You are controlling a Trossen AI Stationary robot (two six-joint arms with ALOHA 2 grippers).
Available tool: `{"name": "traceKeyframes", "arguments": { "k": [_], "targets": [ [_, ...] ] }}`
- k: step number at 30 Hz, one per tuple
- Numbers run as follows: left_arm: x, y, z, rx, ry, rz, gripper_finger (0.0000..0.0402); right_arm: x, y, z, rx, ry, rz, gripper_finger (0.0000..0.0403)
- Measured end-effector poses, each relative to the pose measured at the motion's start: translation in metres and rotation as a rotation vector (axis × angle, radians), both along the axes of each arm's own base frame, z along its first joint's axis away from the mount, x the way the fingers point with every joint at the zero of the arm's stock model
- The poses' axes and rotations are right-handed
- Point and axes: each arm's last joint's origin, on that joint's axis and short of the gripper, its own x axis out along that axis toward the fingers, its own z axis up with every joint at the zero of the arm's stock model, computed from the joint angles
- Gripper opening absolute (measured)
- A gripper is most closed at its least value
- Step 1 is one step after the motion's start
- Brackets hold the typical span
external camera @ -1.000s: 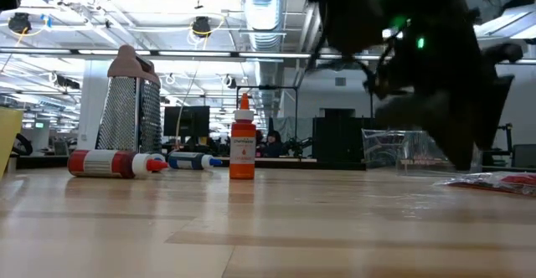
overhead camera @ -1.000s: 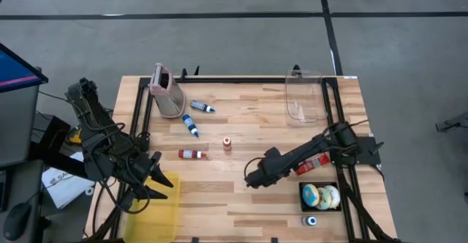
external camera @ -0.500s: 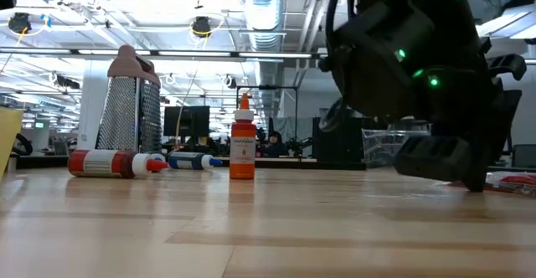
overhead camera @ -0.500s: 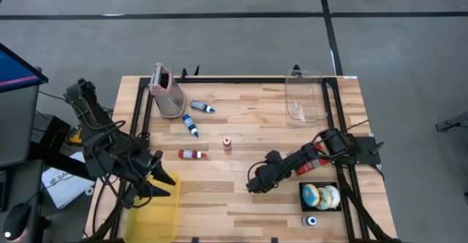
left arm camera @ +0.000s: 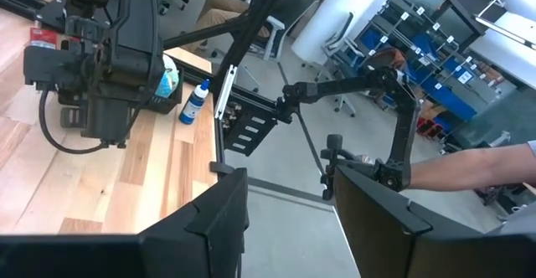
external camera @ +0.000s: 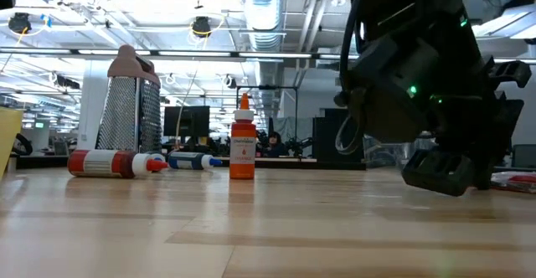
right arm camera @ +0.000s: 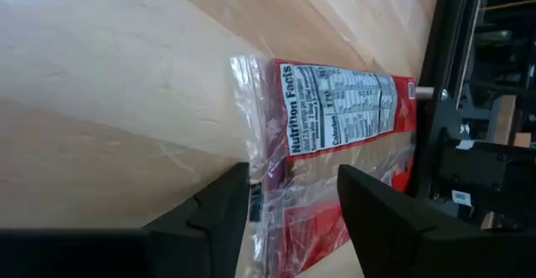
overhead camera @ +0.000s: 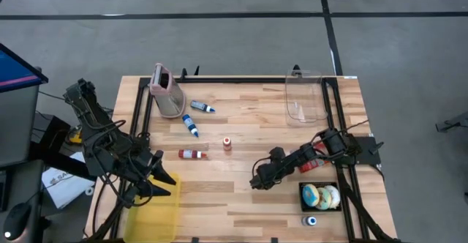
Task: Pick & Place Food Item
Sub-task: Put the red popcorn bag into the yellow bin
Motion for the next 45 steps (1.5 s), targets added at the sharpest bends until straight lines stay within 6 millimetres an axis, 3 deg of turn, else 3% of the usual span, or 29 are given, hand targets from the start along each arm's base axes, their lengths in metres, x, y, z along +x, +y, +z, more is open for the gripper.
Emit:
{"name": "traceKeyframes", "arguments": {
  "k": [8, 16, 20, 31, 39, 45],
  "targets": [
    [0.000, 0.000, 0.000, 0.000, 0.000, 0.001, 0.0176, -0.001, 0.001, 0.000, 0.017, 0.011, -0.014, 0.0131],
    [0.000, 0.000, 0.000, 0.000, 0.000, 0.002, 0.0176, -0.002, 0.002, 0.001, 0.016, 0.009, -0.014, 0.0010],
    [0.000, 0.000, 0.000, 0.004, -0.002, 0.004, 0.0176, -0.003, 0.004, 0.013, -0.006, -0.034, -0.002, 0.0004],
    [0.000, 0.000, 0.000, 0.064, -0.023, -0.007, 0.0176, 0.001, 0.019, 0.125, 0.034, -0.431, 0.043, 0.0000],
    [0.000, 0.000, 0.000, 0.105, -0.038, -0.017, 0.0178, 0.005, 0.049, 0.199, 0.146, -0.721, 0.128, 0.0000],
    [0.000, -0.001, 0.000, 0.129, -0.045, -0.053, 0.0202, 0.008, 0.079, 0.248, 0.249, -0.985, 0.302, 0.0000]
  ]
}}
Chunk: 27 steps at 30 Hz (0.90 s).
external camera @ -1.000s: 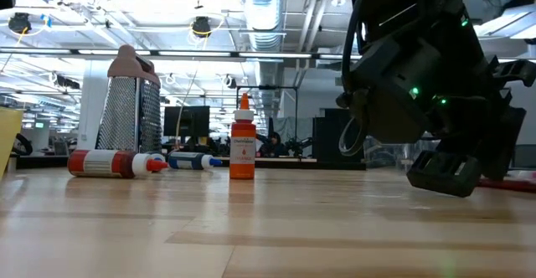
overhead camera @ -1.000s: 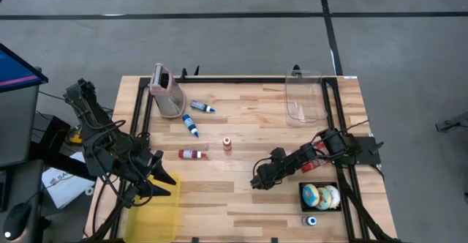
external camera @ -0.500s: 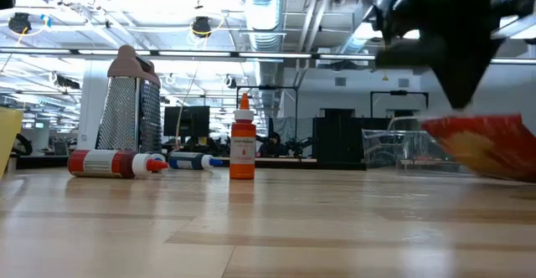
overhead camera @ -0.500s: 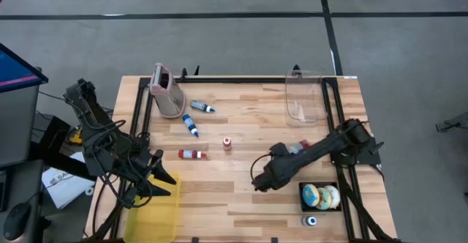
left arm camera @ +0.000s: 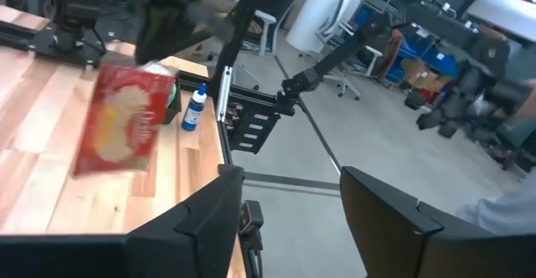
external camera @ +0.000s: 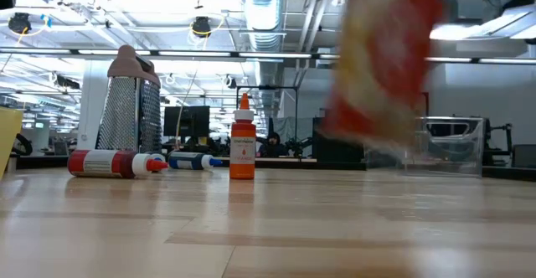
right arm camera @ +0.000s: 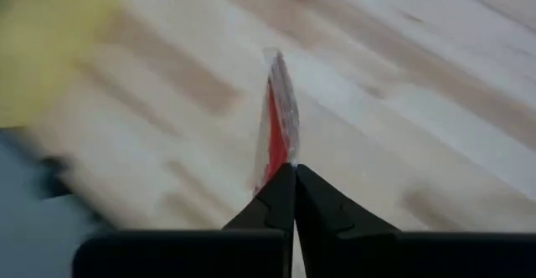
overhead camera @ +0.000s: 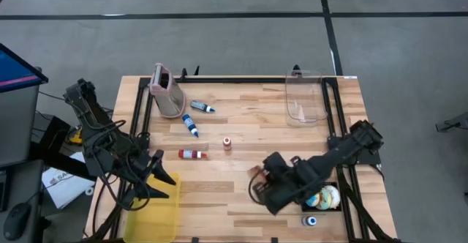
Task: Pick & Place Food Item
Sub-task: Put the red popcorn bag into the yellow bin
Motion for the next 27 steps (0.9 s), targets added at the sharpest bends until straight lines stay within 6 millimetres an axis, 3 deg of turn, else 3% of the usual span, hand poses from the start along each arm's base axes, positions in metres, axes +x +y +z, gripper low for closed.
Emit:
{"name": "traceKeyframes", "arguments": {
  "k": [10, 16, 27],
  "targets": [
    [0.008, 0.003, 0.007, -0.064, -0.033, -0.090, 0.0278, 0.021, 0.039, 0.047, 0.063, -0.456, 0.324, 0.0000],
    [0.030, 0.006, 0.005, -0.072, -0.048, -0.160, 0.0293, 0.037, 0.042, 0.068, 0.060, -0.686, 0.409, 0.0000],
    [0.071, 0.002, -0.004, 0.006, -0.144, -0.234, 0.0294, 0.047, 0.044, 0.090, 0.125, -0.893, 0.521, 0.0000]
  ]
}}
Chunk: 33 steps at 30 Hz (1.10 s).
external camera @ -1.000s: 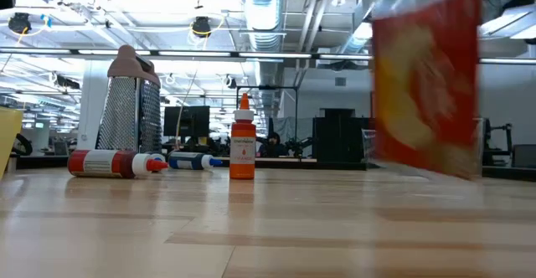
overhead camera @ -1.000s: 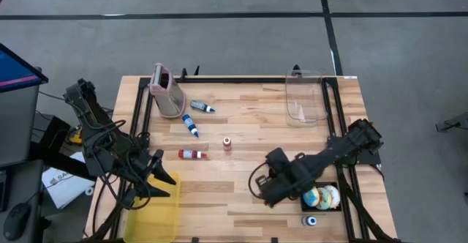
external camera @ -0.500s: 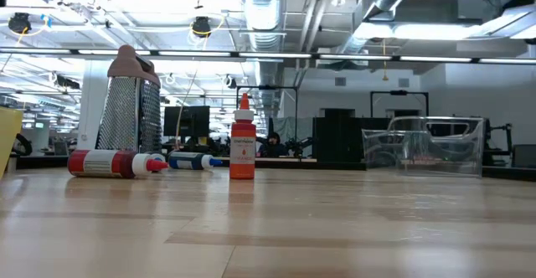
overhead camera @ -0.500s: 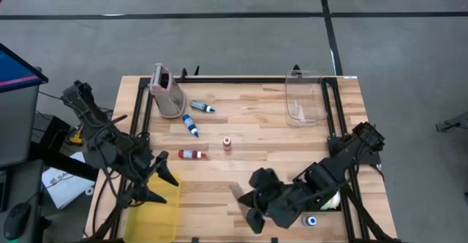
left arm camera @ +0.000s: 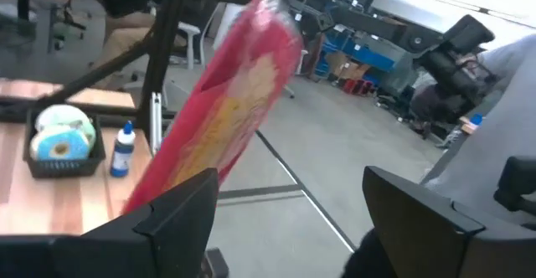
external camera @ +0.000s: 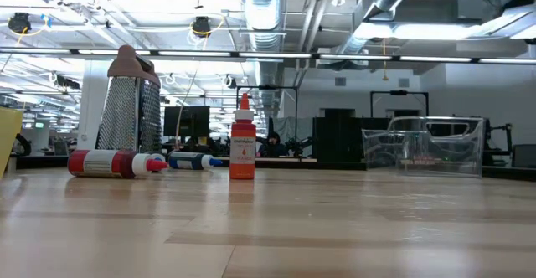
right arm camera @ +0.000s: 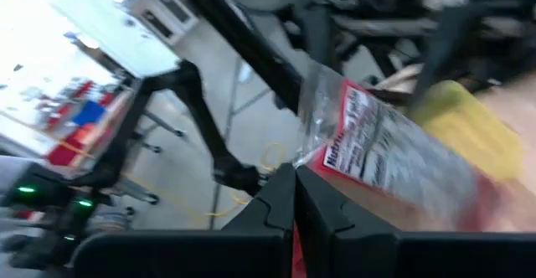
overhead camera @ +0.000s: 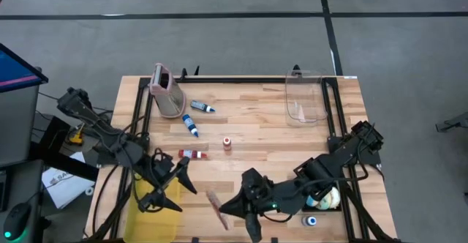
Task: Pick & Place Food Item
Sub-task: Put the red popcorn bag into the yellow bin
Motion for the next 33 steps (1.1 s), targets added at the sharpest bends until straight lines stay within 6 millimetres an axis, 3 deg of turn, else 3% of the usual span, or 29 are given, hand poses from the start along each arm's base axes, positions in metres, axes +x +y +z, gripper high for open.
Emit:
{"name": "traceKeyframes", "arguments": {
  "k": [13, 23, 27, 33],
  "targets": [
    [0.030, 0.011, 0.000, -0.008, -0.131, 0.003, 0.0294, 0.002, 0.001, 0.008, 0.033, -0.073, 0.046, 0.0000],
    [0.057, -0.002, 0.006, -0.005, -0.144, -0.038, 0.0289, 0.010, -0.012, 0.008, -0.005, -0.079, 0.018, 0.0000],
    [0.058, -0.002, 0.006, 0.001, -0.132, -0.037, 0.0258, 0.010, -0.011, 0.008, -0.013, -0.084, 0.021, 0.0000],
    [0.052, 0.002, 0.010, -0.010, -0.100, -0.034, 0.0173, 0.009, -0.010, 0.010, -0.026, -0.103, 0.003, 0.0000]
  ]
}}
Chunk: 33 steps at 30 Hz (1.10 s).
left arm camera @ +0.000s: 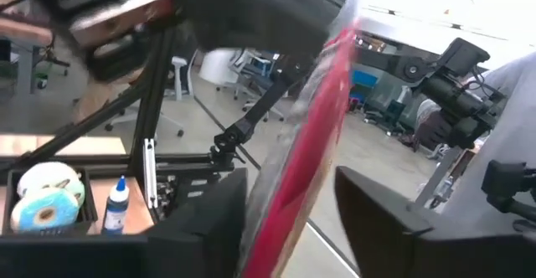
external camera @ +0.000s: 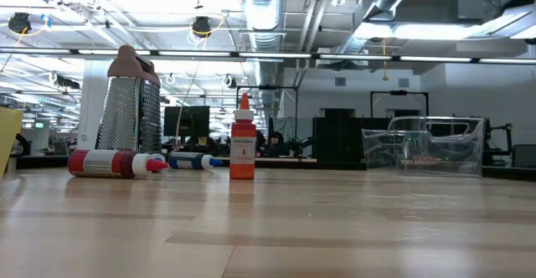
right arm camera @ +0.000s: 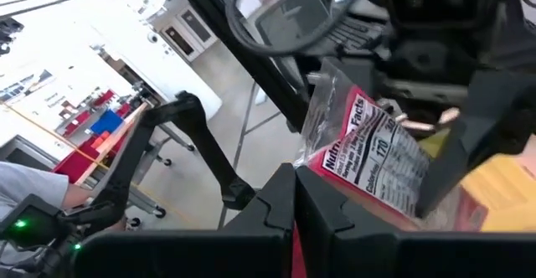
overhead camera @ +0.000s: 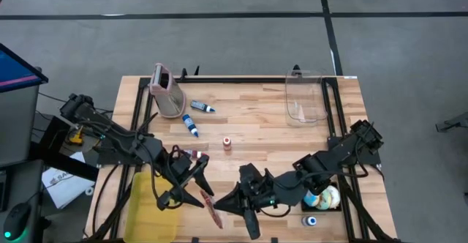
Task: Pick & Place Food Item
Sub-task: Put the red popcorn bag into the yellow bin
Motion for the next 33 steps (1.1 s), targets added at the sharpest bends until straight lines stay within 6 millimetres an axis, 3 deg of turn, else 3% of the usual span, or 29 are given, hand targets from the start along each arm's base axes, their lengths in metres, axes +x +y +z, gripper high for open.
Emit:
{"name": "traceKeyframes", "arguments": {
  "k": [8, 12, 19, 26, 33],
  "targets": [
    [-0.002, 0.002, 0.001, -0.025, 0.027, 0.010, 0.0019, 0.001, 0.000, 0.005, 0.001, -0.049, 0.001, 0.0000],
    [-0.003, 0.001, 0.002, -0.030, 0.030, 0.008, 0.0015, 0.001, 0.000, 0.008, 0.012, -0.072, 0.001, 0.0012],
    [-0.015, 0.005, -0.002, -0.008, 0.156, 0.017, 0.0010, -0.003, 0.005, 0.013, -0.001, -0.123, -0.051, 0.0078],
    [-0.056, 0.021, -0.005, 0.058, 0.396, 0.036, 0.0009, -0.007, 0.009, 0.012, -0.017, -0.122, -0.092, 0.0124],
    [-0.098, 0.032, -0.025, 0.195, 0.733, 0.009, 0.0009, -0.008, 0.010, 0.009, -0.038, -0.096, -0.088, 0.0129]
  ]
}}
